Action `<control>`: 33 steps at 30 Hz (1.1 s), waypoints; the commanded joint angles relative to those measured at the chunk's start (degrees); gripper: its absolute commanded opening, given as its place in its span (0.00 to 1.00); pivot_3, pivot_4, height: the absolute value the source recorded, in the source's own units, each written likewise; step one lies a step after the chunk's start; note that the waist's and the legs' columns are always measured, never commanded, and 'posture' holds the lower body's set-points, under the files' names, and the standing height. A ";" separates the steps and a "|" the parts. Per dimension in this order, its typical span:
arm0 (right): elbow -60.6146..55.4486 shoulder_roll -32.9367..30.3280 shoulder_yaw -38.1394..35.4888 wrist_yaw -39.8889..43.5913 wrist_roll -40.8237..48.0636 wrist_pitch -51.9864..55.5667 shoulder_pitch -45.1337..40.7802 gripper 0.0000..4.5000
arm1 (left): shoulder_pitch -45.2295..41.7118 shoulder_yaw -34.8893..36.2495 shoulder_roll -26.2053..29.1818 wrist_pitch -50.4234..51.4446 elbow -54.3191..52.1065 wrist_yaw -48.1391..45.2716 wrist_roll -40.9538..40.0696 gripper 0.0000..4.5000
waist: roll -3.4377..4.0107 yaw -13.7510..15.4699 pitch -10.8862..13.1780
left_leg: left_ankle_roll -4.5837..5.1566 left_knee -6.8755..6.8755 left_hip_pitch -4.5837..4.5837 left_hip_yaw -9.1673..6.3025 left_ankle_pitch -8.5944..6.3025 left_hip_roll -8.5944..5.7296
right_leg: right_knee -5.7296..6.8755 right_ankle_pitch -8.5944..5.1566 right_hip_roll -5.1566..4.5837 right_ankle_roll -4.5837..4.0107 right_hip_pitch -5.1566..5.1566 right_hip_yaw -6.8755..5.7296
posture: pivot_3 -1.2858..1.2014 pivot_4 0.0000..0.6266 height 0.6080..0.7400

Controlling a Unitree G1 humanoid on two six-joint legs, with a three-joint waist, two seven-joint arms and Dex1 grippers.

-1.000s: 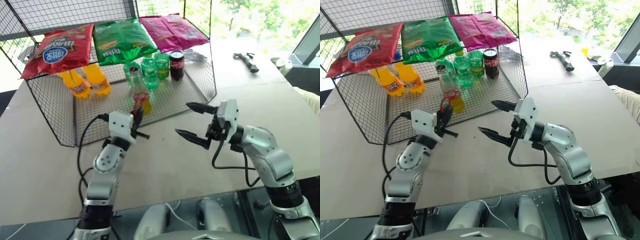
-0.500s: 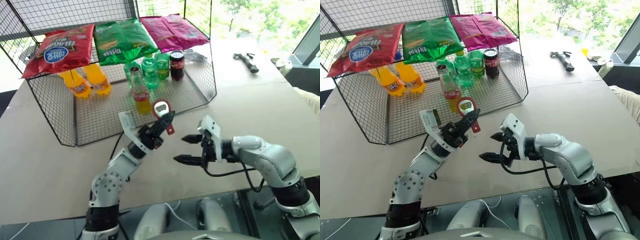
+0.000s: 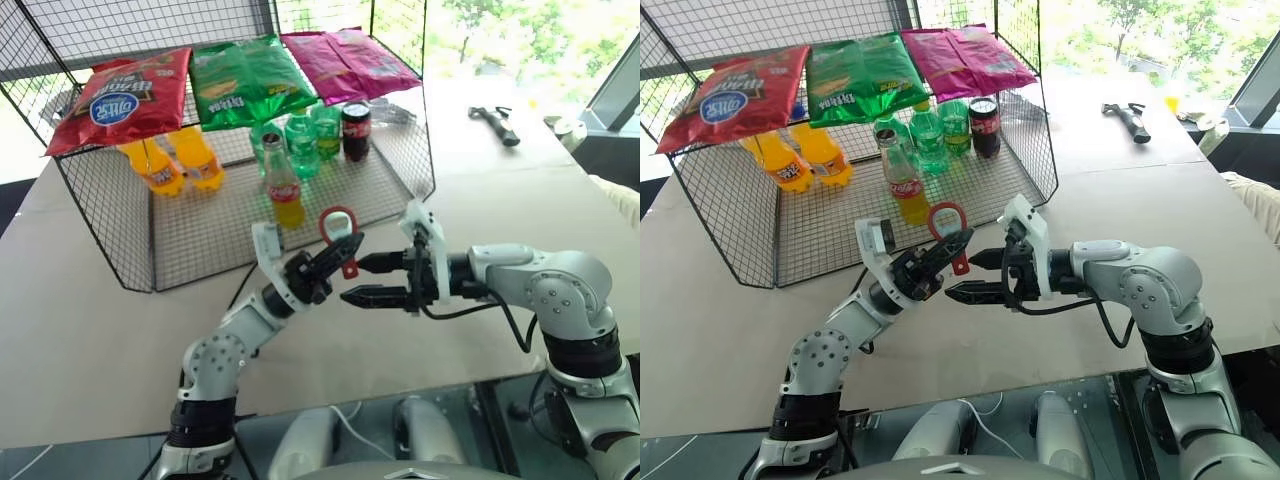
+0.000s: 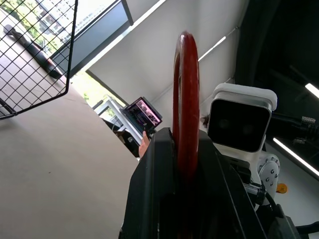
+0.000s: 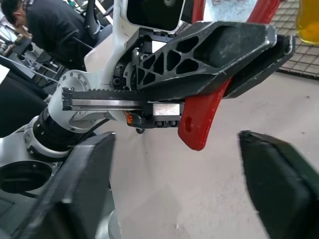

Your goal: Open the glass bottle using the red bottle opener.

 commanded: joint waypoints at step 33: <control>4.01 7.54 -8.81 -11.96 9.27 6.58 -4.09 0.48 | 0.49 -1.34 -2.39 0.90 -2.77 -3.93 -0.52 0.00 | -0.03 -0.06 -0.03 | 0.01 0.00 0.00 0.02 0.00 -0.01 | 0.01 0.00 0.00 0.00 -0.01 0.02 | 0.52 0.24 1.00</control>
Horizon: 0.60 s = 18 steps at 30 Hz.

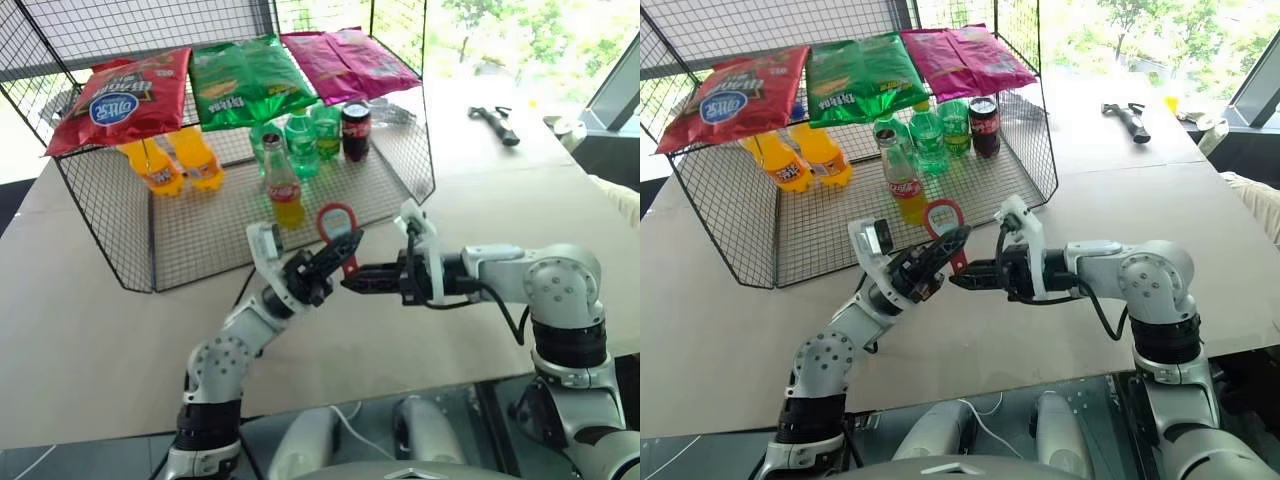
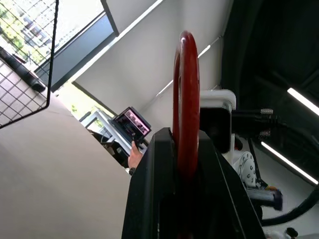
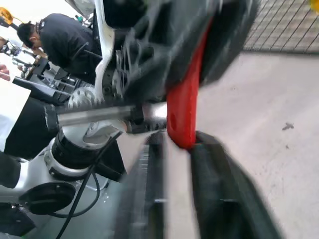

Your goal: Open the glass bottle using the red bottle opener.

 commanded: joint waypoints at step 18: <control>-0.68 0.57 -2.63 -1.71 8.98 1.07 -0.02 0.21 | -0.07 -0.77 -0.75 0.25 -1.46 -1.15 -0.82 0.00 | 0.00 -0.57 0.00 | 0.00 -0.01 0.00 0.03 0.00 0.02 | 0.01 0.00 0.01 0.00 -0.02 0.02 | 0.52 0.24 1.00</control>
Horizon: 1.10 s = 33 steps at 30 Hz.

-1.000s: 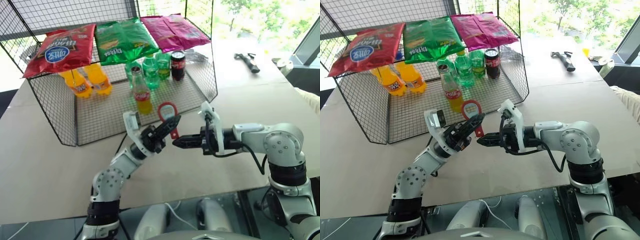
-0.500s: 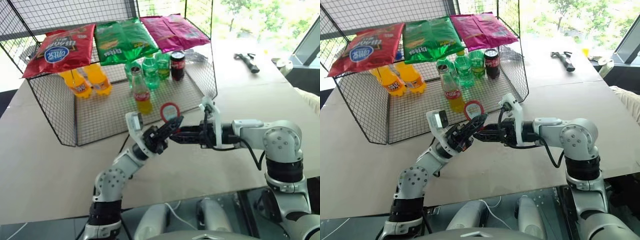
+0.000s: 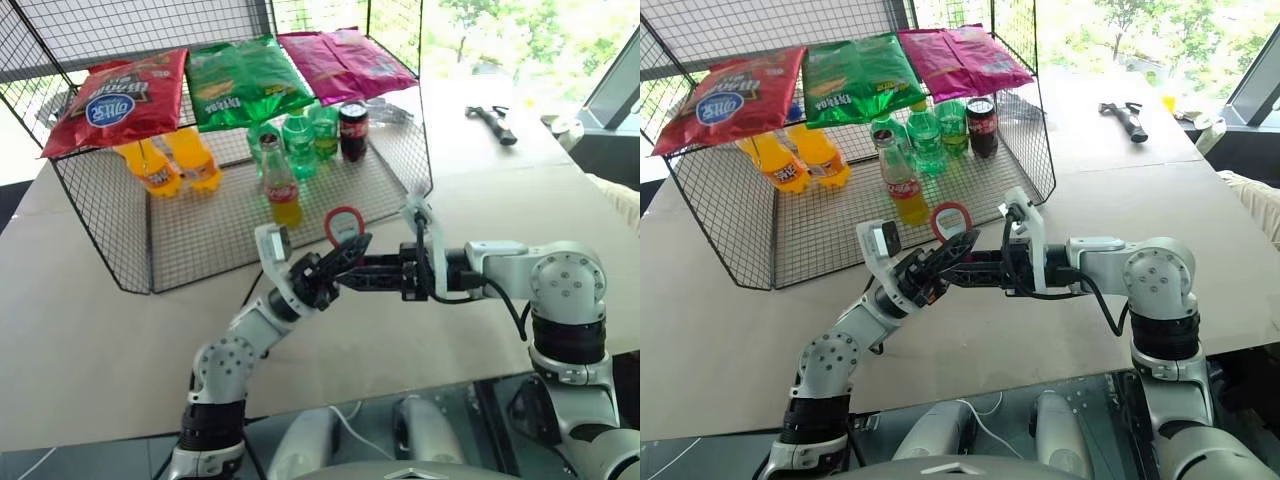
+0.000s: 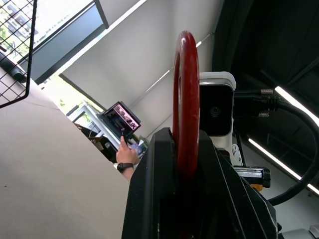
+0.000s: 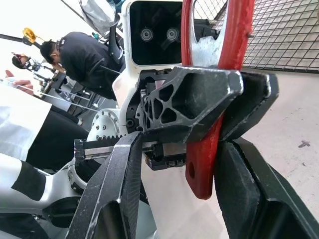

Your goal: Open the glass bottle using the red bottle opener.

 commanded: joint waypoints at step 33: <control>-3.91 -8.33 5.10 2.12 -4.12 -9.60 5.79 0.12 | -0.86 2.35 2.25 2.51 -0.55 0.56 -2.43 0.20 | 0.01 -0.70 -0.01 | 0.00 0.00 0.00 -0.01 0.00 0.01 | 0.00 0.00 0.00 0.00 0.00 0.00 | 0.52 0.24 1.00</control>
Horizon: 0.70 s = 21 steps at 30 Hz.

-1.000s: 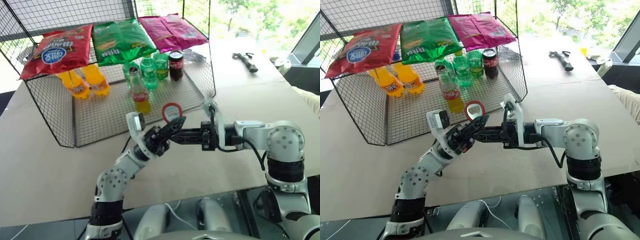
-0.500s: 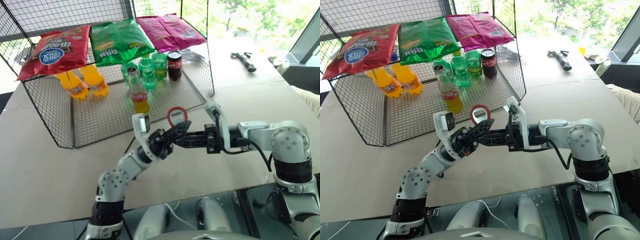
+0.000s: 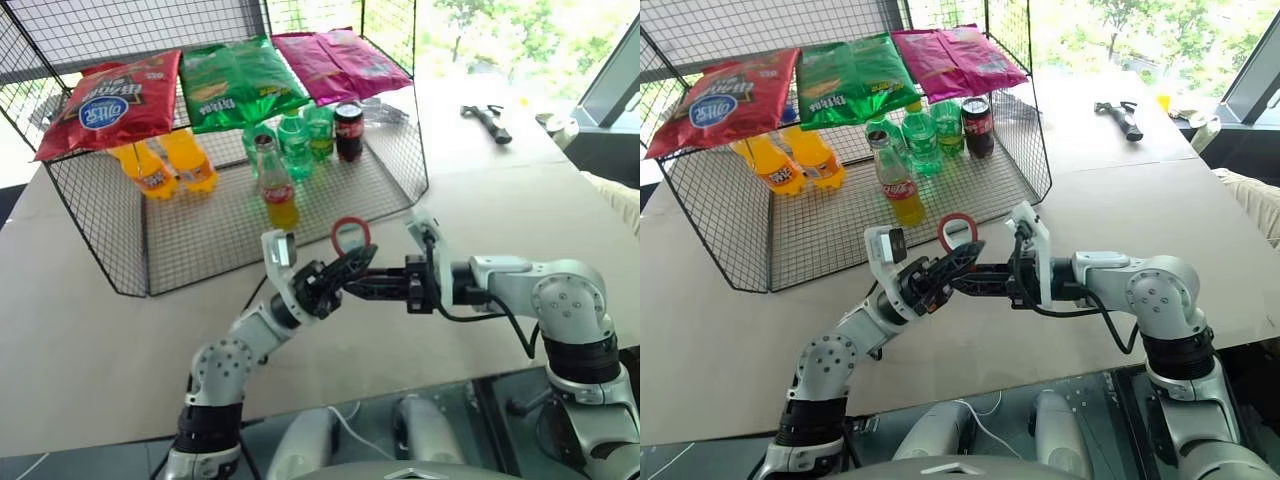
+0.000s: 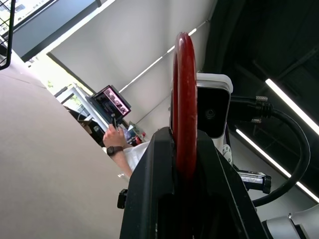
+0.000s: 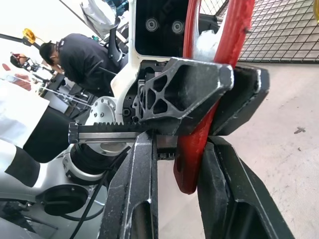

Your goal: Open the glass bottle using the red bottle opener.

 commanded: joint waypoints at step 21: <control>-3.38 -9.17 5.09 8.73 -4.16 -3.57 -0.82 0.12 | -1.42 0.52 -0.09 2.47 0.08 -0.46 -1.52 0.20 | -0.01 0.02 0.00 | 0.00 0.00 -0.01 0.01 0.00 0.00 | -0.02 0.00 -0.01 0.00 -0.01 0.00 | 0.52 0.24 1.00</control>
